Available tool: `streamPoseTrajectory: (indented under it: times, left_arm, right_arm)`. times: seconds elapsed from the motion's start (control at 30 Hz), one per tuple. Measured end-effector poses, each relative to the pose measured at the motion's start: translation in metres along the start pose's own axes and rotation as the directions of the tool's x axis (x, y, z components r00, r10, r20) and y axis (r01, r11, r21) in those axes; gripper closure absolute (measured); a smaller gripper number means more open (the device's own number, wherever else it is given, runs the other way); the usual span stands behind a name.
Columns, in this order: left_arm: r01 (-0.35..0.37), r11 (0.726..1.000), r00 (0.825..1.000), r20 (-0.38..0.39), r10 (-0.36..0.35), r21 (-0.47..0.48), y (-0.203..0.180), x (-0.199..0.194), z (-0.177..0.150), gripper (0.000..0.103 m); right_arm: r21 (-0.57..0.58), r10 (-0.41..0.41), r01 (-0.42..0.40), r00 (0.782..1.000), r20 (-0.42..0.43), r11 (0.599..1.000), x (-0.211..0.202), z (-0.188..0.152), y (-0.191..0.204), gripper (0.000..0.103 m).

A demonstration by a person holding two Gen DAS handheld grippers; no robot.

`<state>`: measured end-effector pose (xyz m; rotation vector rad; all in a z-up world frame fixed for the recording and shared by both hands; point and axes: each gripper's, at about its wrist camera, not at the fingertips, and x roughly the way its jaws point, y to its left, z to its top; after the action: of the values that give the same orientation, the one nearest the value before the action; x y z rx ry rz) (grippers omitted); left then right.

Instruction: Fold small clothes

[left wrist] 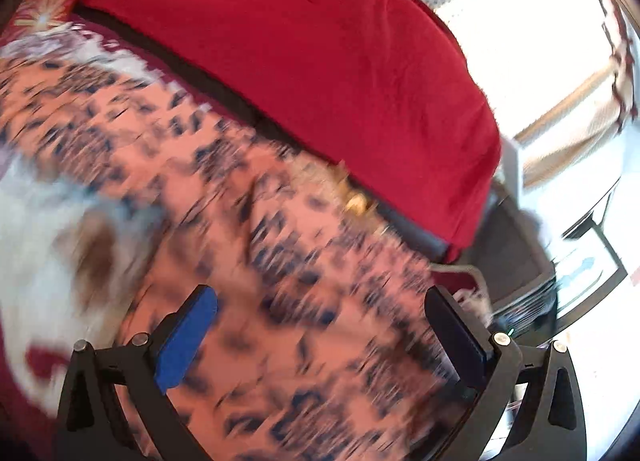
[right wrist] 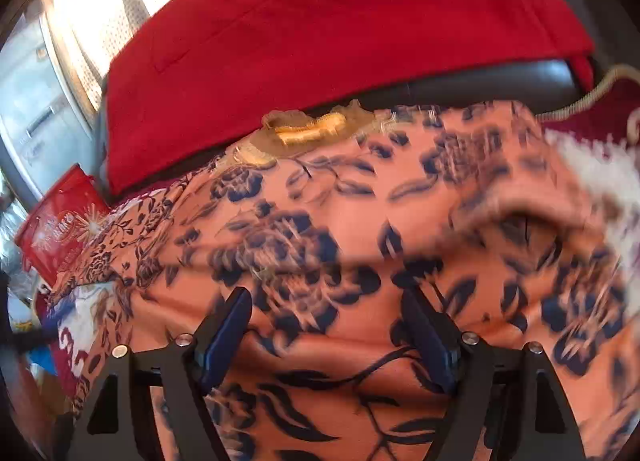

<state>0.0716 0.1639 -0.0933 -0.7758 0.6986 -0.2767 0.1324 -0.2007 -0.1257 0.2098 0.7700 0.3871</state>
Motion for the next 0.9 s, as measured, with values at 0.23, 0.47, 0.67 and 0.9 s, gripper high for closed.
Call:
streamPoseTrajectory:
  times: [0.23,0.47,0.67,0.9]
  left_arm:
    - [-0.11,0.993,0.979,-0.176,0.102,-0.039,0.008,0.101,0.055,0.003]
    - [-0.273,0.961,0.92,-0.302,0.25,-0.037,0.022,0.143,0.049,0.074]
    - [-0.245,0.955,0.959,-0.105,0.264,0.166,-0.034,0.114,0.068,0.098]
    - [-0.323,0.924,0.936,-0.074,0.344,0.205,-0.017,0.119,0.055,0.098]
  right_arm:
    - [0.074,0.112,-0.117,0.992,0.065,0.99,-0.013,-0.004,-0.021,0.022]
    - [0.102,0.172,-0.182,0.98,0.097,0.978,-0.009,-0.006,-0.019,0.022]
    - [0.11,0.187,-0.197,0.977,0.101,0.974,-0.012,-0.008,-0.02,0.022]
    - [0.112,0.189,-0.2,0.977,0.102,0.973,-0.012,-0.009,-0.021,0.022]
